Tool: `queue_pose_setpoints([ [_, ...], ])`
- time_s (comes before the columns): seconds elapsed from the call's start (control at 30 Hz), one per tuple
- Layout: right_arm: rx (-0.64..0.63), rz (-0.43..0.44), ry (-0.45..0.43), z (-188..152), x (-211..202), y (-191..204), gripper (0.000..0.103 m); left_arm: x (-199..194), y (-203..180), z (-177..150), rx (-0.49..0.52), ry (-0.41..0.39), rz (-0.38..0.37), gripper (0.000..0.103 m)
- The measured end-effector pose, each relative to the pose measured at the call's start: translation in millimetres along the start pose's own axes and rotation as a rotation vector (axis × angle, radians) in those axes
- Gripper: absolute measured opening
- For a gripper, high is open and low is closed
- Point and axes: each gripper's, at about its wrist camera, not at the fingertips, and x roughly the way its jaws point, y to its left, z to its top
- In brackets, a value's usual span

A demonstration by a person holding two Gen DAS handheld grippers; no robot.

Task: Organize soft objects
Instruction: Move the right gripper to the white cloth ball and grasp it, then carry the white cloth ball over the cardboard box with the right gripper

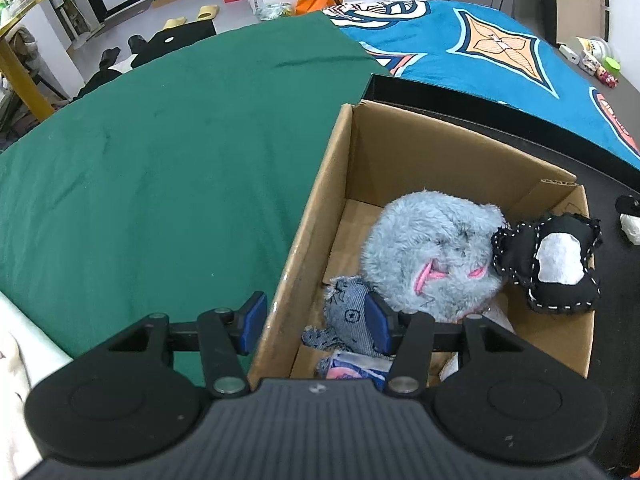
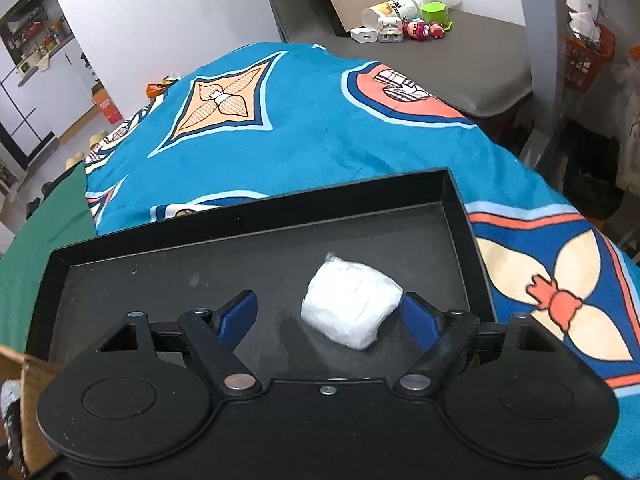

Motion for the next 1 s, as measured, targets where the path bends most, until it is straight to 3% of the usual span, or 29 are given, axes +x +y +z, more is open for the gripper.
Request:
queue_pose_setpoints([
  [0.17, -0.027, -0.034, -0.003, -1.1, 10.2, 1.2, 0.075, -1.1, -1.7, 1.1, 0.014, 0.007, 0.009, 0.052],
  [0.27, -0.067, -0.099, -0.038, -2.2, 10.5, 0.0, 0.049, -1.6, -3.0, 1.7, 0.015, 0.009, 0.012, 0.052],
  [1.0, -0.036, 0.026, -0.081, -6.6, -46.7, 9.3, 0.048, -25.0, 5.9, -12.7, 0.024, -0.002, 0.006, 0.052],
])
